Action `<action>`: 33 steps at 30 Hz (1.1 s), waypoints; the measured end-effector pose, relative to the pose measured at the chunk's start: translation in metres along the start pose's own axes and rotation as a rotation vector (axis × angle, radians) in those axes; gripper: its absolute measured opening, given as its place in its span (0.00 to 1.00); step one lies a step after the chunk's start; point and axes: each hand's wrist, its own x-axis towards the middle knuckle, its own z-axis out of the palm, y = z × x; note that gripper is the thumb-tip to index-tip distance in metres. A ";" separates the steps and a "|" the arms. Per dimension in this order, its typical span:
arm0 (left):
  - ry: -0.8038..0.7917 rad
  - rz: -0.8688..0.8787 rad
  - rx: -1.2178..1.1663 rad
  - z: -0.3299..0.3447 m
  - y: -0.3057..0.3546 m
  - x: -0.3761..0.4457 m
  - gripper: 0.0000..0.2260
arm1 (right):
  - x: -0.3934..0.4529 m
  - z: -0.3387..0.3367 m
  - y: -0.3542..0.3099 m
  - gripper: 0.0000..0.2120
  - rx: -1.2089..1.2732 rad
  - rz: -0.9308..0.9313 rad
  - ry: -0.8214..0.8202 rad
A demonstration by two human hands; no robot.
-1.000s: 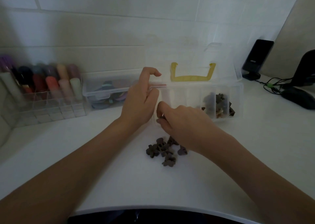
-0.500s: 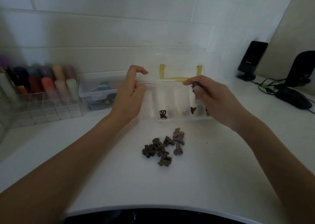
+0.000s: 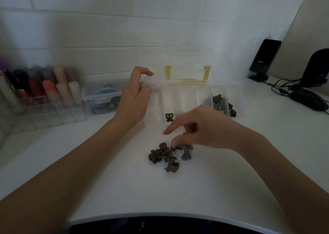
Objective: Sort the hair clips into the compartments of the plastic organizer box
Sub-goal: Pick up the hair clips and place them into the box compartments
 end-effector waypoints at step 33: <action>-0.012 0.036 0.016 0.000 -0.006 0.001 0.14 | 0.007 0.017 0.001 0.08 0.003 -0.102 0.412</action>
